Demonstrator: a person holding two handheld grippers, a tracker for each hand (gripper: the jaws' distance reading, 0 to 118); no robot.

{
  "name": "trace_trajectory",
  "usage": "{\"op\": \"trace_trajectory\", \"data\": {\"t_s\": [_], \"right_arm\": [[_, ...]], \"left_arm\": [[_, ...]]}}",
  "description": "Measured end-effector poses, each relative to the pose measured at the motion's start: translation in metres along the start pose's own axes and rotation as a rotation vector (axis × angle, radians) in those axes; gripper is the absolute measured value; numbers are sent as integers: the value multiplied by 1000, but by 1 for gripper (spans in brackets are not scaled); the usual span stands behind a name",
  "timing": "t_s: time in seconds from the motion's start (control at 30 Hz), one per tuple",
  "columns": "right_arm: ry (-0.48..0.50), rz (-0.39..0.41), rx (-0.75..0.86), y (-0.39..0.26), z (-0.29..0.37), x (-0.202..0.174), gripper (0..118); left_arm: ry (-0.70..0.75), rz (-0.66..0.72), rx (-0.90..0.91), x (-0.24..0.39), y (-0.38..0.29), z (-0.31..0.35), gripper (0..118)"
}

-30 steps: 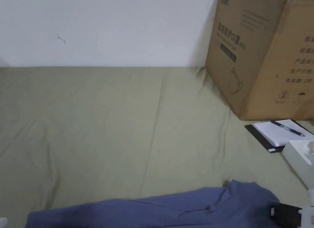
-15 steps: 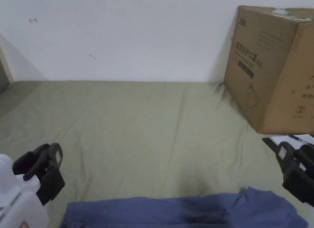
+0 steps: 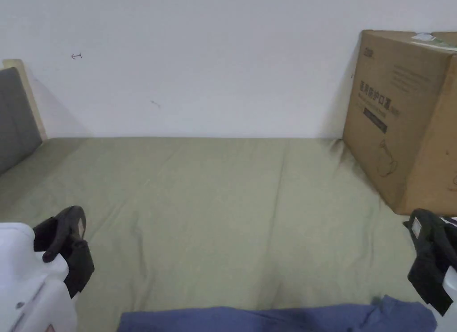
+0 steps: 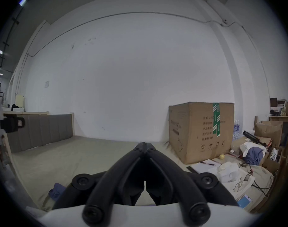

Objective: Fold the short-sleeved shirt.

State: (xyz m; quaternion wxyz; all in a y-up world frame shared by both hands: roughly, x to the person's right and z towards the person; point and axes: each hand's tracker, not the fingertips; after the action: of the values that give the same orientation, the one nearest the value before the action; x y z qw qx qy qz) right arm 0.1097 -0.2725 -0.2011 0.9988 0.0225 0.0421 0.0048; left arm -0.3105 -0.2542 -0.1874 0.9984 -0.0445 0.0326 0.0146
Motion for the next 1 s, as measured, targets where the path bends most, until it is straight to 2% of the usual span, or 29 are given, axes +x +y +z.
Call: {"op": "trace_trajectory", "data": {"t_s": [0.07, 0.13, 0.17, 0.23, 0.27, 0.3, 0.4, 0.43, 0.57, 0.7, 0.77, 0.87, 0.9, 0.93, 0.97, 1.0], "right_arm": [[19, -14, -56, -2, -3, 2, 0], [39, -15, -120, -4, -5, 2, 0], [56, -17, -157, -7, -7, 1, 0], [71, -15, -212, -13, -11, -2, 0], [86, -9, -237, -16, -12, -4, 0], [95, 0, -258, -19, -14, -6, 0], [98, 43, -332, -27, -21, -16, 0], [113, 57, -354, -29, -25, -19, 0], [144, 121, -377, -33, -36, -29, 0], [134, 153, -359, -35, -48, -35, 0], [126, 164, -367, -37, -58, -37, 0], [116, 152, -378, -39, -66, -41, 0], [118, 142, -380, -39, -67, -42, 0], [121, 129, -384, -40, -67, -42, 0], [124, 119, -384, -40, -66, -43, 0], [128, 114, -386, -40, -65, -43, 0]], "left_arm": [[-169, 103, -305, -37, -4, -43, 0], [-412, 367, -747, -84, -36, -98, 1], [-479, 548, -901, -99, -64, -117, 11], [-522, 737, -967, -125, -113, -134, 83], [-474, 729, -986, -134, -133, -143, 111], [-458, 713, -1009, -142, -151, -151, 116], [-528, 774, -993, -170, -189, -170, 116], [-539, 819, -1003, -162, -197, -168, 116], [-617, 1091, -1103, -166, -253, -183, 116], [-768, 1184, -966, -159, -267, -194, 116], [-790, 1185, -987, -141, -272, -203, 116], [-789, 1047, -959, -113, -267, -206, 116], [-781, 1012, -955, -108, -265, -206, 109], [-753, 967, -952, -105, -263, -205, 90], [-686, 909, -960, -106, -264, -200, 39], [-578, 832, -995, -103, -267, -201, 5]]}}
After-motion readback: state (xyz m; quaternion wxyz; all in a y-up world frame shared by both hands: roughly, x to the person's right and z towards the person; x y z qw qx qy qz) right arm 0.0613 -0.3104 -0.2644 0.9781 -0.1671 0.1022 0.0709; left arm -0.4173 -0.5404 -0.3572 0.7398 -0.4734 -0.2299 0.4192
